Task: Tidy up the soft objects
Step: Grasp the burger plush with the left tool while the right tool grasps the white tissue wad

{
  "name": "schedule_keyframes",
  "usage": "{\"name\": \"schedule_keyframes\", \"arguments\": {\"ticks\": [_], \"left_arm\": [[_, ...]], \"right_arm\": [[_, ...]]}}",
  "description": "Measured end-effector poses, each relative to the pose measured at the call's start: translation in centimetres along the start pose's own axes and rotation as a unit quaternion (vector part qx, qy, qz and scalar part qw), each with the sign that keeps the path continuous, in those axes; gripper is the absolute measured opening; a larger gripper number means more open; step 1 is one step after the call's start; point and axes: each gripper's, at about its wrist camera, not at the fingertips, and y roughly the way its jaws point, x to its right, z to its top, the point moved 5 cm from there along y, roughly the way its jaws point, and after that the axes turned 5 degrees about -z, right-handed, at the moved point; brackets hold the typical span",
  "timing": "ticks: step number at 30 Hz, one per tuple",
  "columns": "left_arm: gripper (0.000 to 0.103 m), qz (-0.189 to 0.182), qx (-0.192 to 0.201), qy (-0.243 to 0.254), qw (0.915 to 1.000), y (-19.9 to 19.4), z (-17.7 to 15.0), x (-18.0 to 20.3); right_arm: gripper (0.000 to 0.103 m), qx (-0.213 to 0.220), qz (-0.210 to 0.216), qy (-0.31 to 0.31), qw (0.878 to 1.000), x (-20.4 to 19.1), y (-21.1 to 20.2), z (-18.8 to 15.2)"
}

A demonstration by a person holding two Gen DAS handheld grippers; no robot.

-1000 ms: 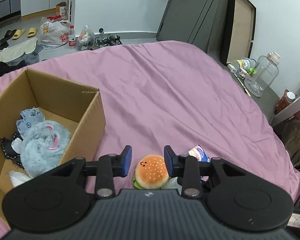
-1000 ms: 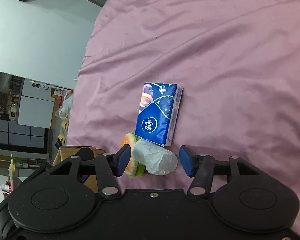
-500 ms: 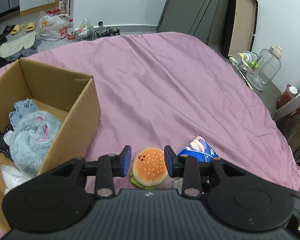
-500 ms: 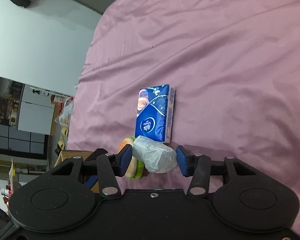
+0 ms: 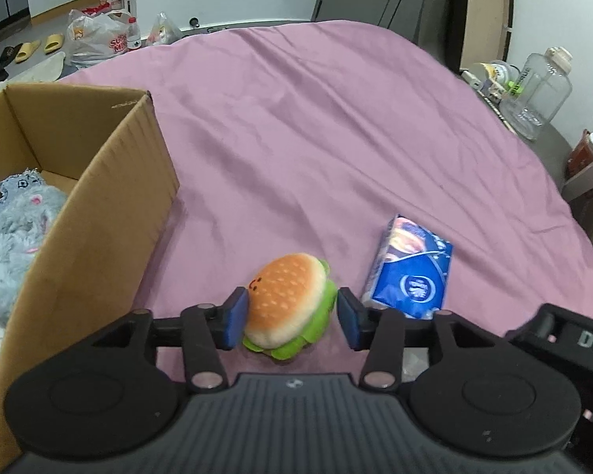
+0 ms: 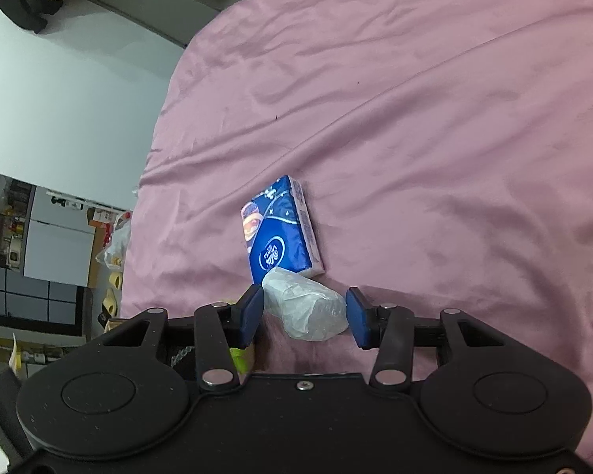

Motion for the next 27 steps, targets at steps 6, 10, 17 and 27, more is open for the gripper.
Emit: {"name": "schedule_keyframes", "arguments": {"ticks": [6,10,17,27], "left_arm": [[0.052,-0.009,-0.008,-0.026,0.9996,1.0,-0.2,-1.2],[0.044,-0.022,-0.004,-0.030,0.9993,0.8,-0.1,-1.2],[0.037,-0.046,0.000,-0.031,0.9985,-0.6,-0.1,-1.0],[0.037,-0.064,0.030,-0.033,0.9970,-6.0,0.7,-1.7]], "right_arm": [[0.054,-0.008,0.001,0.017,1.000,0.3,0.6,0.1],[0.062,-0.010,0.000,0.011,1.000,0.0,1.0,0.0],[0.067,-0.016,-0.002,-0.003,1.000,-0.6,1.0,-0.2],[0.060,-0.029,0.017,-0.018,0.999,-1.7,1.3,-1.0]]}}
